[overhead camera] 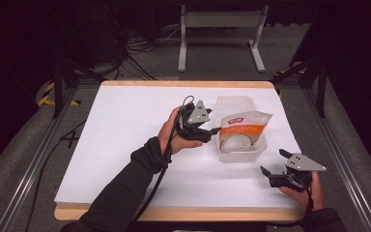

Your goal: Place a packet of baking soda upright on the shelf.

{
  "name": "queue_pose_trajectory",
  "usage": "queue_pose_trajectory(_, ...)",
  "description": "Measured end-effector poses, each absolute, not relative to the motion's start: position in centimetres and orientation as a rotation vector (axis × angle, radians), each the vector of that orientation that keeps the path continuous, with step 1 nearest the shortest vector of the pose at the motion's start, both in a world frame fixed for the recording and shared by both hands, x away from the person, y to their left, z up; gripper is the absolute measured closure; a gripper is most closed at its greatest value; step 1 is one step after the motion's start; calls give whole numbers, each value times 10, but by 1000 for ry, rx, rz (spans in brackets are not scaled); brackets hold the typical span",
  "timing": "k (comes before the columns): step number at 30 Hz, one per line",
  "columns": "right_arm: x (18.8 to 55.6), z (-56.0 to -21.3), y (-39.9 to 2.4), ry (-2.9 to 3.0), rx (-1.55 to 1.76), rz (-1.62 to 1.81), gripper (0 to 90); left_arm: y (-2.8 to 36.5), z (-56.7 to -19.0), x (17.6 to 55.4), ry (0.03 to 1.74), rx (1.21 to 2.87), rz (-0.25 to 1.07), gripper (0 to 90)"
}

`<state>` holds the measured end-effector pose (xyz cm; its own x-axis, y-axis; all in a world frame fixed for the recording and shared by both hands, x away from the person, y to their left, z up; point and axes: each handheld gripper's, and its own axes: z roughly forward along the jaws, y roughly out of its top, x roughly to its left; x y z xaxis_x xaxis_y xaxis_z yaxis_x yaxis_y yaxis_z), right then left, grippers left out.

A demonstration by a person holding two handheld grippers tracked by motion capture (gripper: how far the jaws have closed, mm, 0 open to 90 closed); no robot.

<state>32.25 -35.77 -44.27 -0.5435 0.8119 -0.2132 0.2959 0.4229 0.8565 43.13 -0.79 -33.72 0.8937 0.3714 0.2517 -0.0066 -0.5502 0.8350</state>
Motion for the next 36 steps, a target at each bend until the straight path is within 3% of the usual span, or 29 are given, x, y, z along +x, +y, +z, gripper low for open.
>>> queue_pose_trajectory(16, 322, -443, -358, 2048, 924, 1066, 92, 14, -360, 427, 294, 2158, 545, 139)
queue_pose_trajectory(36, 322, -443, -357, 2048, 921, 1054, 93, 63, -388, 419, 364, 2173, 600, 130)
